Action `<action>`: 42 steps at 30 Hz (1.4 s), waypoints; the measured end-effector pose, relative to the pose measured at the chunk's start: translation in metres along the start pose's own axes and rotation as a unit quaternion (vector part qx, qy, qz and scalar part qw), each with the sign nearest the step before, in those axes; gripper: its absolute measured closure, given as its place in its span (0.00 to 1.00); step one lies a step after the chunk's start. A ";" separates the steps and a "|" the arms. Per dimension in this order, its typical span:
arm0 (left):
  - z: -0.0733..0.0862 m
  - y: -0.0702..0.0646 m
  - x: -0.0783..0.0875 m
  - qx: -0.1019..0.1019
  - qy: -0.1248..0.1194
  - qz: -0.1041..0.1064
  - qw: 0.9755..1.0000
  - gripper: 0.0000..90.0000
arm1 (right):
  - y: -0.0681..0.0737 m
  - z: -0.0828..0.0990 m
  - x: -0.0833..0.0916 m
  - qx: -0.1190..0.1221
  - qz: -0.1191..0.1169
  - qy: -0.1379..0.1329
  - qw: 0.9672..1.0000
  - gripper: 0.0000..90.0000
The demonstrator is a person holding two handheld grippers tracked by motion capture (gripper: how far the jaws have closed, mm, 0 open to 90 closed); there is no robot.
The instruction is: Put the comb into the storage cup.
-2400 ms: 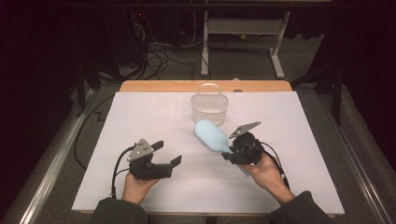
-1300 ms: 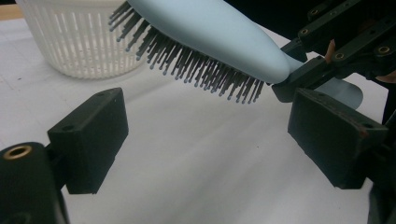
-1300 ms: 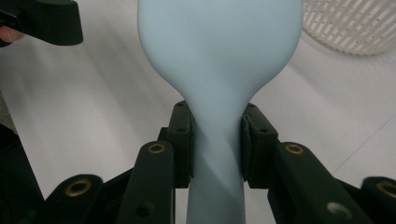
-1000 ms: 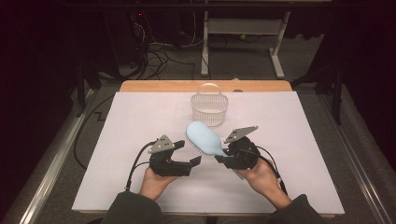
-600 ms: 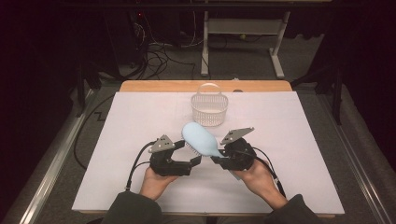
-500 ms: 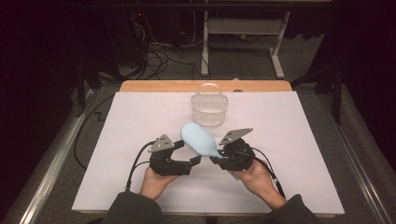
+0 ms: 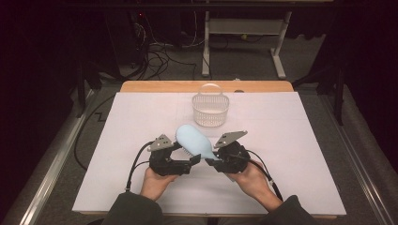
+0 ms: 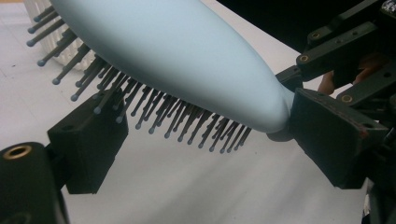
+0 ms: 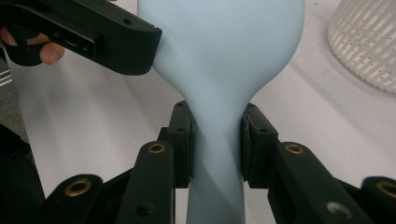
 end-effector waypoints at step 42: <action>-0.009 -0.004 0.014 0.040 -0.014 0.032 0.999 0.43 | 0.021 -0.012 -0.019 0.039 -0.007 0.013 0.999 0.78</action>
Point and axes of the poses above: each handheld gripper's, and its own axes: x roughly backward along the jaws, z roughly out of its underside, y roughly to its left, the point moved 7 cm from there along -x, roughly forward along the jaws, and after that the axes turned 2 degrees about z, right-handed, at the moved point
